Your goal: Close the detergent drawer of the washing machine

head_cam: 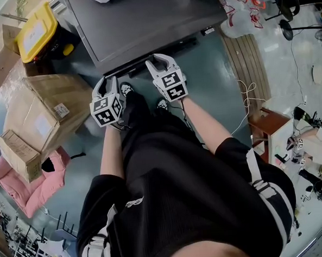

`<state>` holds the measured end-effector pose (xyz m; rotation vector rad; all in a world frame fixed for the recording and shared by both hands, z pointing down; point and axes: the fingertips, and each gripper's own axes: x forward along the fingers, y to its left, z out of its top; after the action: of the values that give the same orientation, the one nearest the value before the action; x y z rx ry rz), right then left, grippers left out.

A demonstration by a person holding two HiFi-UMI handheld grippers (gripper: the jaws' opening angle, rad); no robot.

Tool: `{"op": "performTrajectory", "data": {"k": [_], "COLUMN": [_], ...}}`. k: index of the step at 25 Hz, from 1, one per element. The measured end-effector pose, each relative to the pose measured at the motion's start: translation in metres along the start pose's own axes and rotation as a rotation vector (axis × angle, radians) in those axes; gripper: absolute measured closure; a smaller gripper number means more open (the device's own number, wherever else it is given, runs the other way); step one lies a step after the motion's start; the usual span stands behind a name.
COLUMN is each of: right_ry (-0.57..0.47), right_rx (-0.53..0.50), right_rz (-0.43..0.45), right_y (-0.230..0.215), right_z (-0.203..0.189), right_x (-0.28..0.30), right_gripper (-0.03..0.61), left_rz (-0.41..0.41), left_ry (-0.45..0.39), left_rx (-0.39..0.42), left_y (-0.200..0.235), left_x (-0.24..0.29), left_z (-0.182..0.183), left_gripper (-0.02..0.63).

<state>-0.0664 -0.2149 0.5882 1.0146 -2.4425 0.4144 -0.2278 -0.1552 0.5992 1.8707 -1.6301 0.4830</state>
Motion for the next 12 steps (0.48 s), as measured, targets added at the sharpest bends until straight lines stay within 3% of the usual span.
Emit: {"op": "performTrajectory", "data": {"k": [6,12], "right_ry": [-0.004,0.008], "right_rx": [0.036,0.055], "right_rz": [-0.004,-0.019], "right_y": [0.0001,0.0006], "right_z": [-0.0054,-0.0093], "right_x": [0.0011,0.0018], "right_gripper": [0.477,0.477], "left_rz": [0.014,0.079], "left_ry": [0.004,0.034], "left_rx": [0.004,-0.024], "left_y": [0.0007,0.0029], "left_x": [-0.0007,-0.0010], "left_z": [-0.0008,-0.0026], "left_gripper": [0.466,0.461]}}
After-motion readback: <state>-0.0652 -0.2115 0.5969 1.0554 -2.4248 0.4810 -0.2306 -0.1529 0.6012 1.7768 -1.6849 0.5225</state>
